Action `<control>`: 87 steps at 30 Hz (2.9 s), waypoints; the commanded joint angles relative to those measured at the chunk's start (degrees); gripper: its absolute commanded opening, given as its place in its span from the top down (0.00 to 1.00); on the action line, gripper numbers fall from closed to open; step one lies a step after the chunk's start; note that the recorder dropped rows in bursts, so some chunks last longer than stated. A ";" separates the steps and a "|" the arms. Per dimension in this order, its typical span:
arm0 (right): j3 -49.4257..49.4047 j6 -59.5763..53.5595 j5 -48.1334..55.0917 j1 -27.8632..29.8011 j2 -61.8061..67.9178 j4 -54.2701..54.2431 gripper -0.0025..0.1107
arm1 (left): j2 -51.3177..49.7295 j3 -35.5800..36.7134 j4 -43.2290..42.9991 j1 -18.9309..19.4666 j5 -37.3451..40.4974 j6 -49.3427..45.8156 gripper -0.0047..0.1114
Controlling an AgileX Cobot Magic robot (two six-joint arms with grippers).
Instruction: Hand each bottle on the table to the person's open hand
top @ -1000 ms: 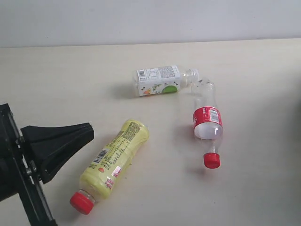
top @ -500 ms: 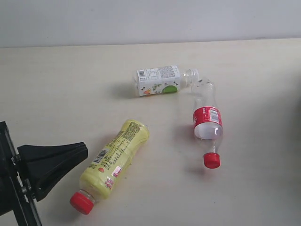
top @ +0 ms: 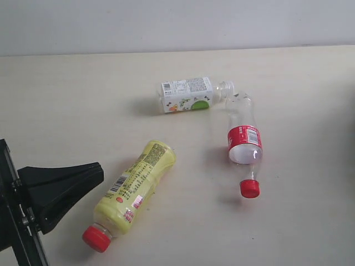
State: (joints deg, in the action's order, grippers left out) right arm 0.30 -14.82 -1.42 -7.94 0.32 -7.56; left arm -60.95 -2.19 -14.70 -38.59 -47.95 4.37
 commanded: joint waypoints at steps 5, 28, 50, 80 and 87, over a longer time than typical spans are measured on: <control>-0.30 -0.05 -0.20 -0.04 -0.32 0.02 0.98 | 0.30 0.18 -0.06 0.10 -0.69 0.31 0.96; -0.30 -0.05 -0.20 -0.04 -0.32 0.02 0.98 | 0.30 0.18 -0.16 0.10 -0.69 0.64 0.96; -0.30 -0.05 -0.20 -0.04 -0.32 0.02 0.98 | 0.30 0.18 -1.80 0.10 -0.77 0.74 0.96; -0.30 -0.05 -0.20 -0.04 -0.32 0.02 0.98 | 0.30 0.18 -2.06 0.10 -2.37 1.89 0.96; -0.30 -0.05 -0.20 -0.04 -0.32 0.02 0.98 | 0.30 -0.14 1.79 0.10 -9.77 1.60 0.96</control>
State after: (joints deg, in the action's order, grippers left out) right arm 0.30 -14.82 -1.42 -7.94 0.32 -7.56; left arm -60.95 -2.19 -13.90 -38.59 -51.23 6.07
